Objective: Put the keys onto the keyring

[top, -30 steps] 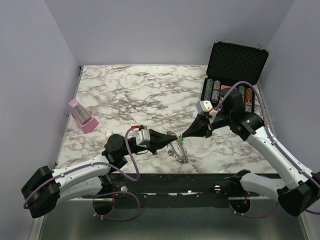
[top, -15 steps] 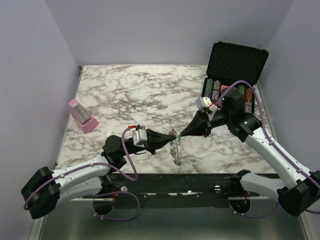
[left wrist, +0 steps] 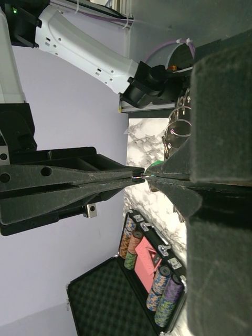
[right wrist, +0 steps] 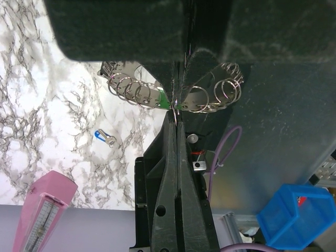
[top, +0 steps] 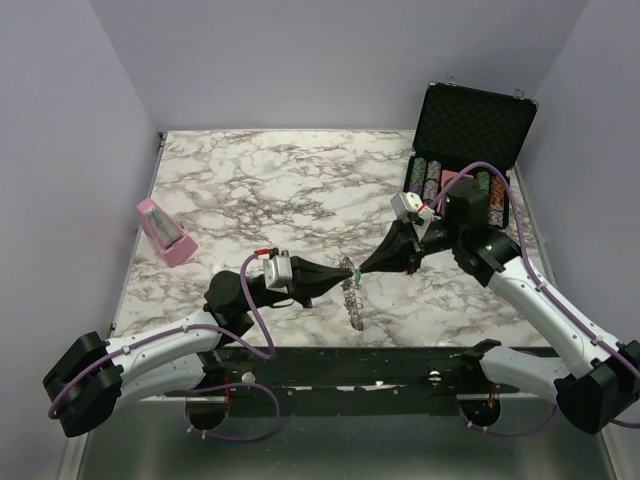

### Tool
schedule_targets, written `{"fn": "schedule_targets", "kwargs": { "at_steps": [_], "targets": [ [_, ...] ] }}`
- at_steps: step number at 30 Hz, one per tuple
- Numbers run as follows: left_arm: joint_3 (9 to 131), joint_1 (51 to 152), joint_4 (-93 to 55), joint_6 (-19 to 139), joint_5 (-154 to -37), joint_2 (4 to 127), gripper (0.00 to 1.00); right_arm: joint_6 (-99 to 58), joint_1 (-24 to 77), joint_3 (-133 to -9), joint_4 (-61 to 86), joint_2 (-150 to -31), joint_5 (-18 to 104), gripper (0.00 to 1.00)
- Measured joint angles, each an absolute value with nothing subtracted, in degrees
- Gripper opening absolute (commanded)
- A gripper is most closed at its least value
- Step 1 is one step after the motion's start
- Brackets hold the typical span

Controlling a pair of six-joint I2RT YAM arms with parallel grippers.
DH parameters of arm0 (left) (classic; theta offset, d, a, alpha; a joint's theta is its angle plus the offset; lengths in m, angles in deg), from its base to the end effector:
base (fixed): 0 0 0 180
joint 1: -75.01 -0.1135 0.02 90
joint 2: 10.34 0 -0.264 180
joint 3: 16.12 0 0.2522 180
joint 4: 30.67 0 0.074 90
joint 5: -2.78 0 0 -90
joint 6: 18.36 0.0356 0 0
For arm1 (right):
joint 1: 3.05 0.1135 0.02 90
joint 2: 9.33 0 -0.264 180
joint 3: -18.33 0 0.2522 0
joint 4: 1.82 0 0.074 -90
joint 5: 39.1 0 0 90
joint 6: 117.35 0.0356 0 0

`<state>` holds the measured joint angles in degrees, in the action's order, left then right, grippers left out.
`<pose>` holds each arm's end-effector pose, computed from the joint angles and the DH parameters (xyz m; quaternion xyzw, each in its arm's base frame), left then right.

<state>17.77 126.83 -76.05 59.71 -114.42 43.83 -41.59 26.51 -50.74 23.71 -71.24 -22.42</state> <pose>0.1094 -0.1655 0.2849 0.3644 0.4226 -0.5403 0.6299 0.1796 0.1411 0.3513 -0.5668 0.4732 0.5424 0.4007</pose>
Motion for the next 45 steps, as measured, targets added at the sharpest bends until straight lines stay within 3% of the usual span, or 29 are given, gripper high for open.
{"fn": "schedule_targets", "kwargs": {
  "at_steps": [22,45],
  "targets": [
    [19.49,126.83,-72.38,60.68,-113.79,43.46,0.0,-34.84,26.51,-49.34,18.37,-71.15,-22.75,0.0],
    [23.56,126.45,-59.02,62.14,-113.66,41.62,0.0,-39.05,26.51,-49.36,22.02,-71.15,-21.63,0.0]
  ]
}}
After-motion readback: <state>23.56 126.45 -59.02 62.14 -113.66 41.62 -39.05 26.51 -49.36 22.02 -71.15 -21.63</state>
